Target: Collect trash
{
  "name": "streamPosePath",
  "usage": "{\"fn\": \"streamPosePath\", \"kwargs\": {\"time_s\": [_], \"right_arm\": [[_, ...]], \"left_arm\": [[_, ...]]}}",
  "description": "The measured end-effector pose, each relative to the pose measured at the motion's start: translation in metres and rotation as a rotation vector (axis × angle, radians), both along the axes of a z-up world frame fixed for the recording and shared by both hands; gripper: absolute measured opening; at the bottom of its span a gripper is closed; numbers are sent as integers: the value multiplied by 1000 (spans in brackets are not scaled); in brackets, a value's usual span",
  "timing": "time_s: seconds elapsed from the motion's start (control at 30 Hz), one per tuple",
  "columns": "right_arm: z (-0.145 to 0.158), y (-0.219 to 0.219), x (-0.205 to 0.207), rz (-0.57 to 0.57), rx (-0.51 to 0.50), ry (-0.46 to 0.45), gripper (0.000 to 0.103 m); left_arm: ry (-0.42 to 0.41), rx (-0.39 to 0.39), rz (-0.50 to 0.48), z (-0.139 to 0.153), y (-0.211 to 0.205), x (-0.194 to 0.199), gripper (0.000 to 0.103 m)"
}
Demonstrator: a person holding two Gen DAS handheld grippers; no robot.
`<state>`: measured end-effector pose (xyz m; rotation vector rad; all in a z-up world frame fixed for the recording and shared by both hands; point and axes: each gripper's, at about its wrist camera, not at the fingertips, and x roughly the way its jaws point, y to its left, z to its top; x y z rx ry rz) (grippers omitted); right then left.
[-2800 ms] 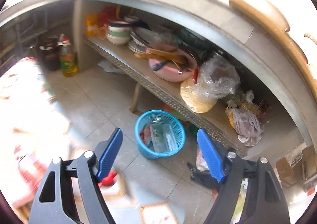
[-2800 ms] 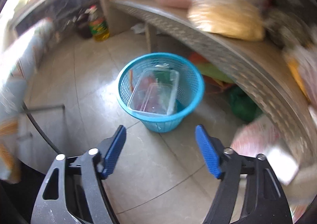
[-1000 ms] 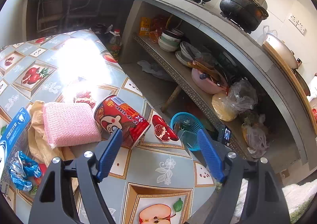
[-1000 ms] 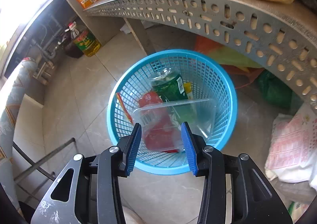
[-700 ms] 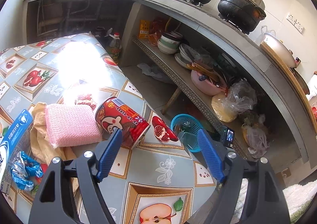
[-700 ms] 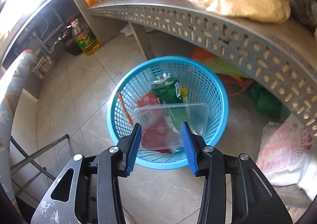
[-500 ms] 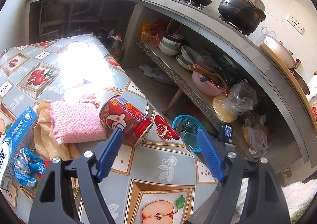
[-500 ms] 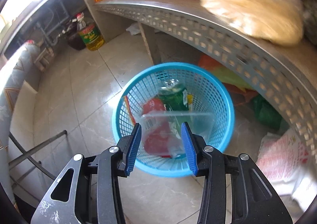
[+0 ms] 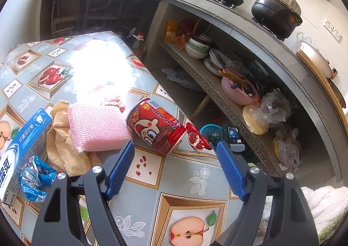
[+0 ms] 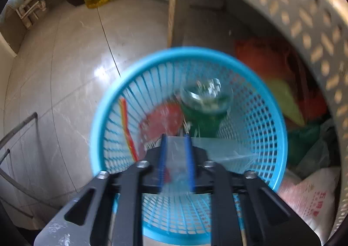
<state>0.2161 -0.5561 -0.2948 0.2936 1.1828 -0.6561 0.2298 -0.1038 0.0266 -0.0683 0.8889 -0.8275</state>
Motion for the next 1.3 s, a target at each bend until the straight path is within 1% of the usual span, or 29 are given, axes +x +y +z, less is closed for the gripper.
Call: {"fn": "streamPosePath", "kwargs": {"time_s": [0.1,0.13,0.3,0.43,0.57,0.63,0.7,0.73,0.77,0.83,0.9,0.93,0.97,1.03,1.17,1.3], "right_arm": [[5,0,-19,-1,15,-26,9],[5,1,-24,-1,14,-22,7],[4,5,-44,-5,16,-18,7],[-16,8,-43,-12,39,47,7],[-16,10,-42,-28,53,30,7],[-19,9,-39,-21,43,47,7],[-25,5,-36,-29,58,68,8],[-26,3,-38,-39,76,75,10],[-27,-1,-37,-54,85,80,15],[-25,-6,-35,-85,96,105,18],[-14,-6,-41,-107,111,99,18],[-4,-3,-45,-107,100,87,18],[9,1,-50,-99,82,71,21],[33,12,-61,-85,43,36,25],[95,51,-94,-68,-12,-68,34],[165,93,-133,-61,-22,-203,43]], "left_arm": [[8,-3,9,-4,2,6,76],[12,-6,11,-5,3,7,76],[22,-12,20,-8,6,12,76],[23,-11,21,-7,7,13,76],[23,-7,24,-7,9,13,76],[25,-8,24,-8,10,13,76],[28,-11,25,-8,10,13,76],[32,-15,25,-8,11,12,76],[37,-21,24,-8,11,11,76],[37,-31,20,-6,13,8,76],[32,-40,17,-3,16,5,76],[28,-44,18,-1,20,2,76],[25,-48,22,0,23,0,76],[17,-54,35,2,32,-4,78],[0,-57,69,3,52,-15,80],[-8,-55,99,1,75,-27,82]]}}
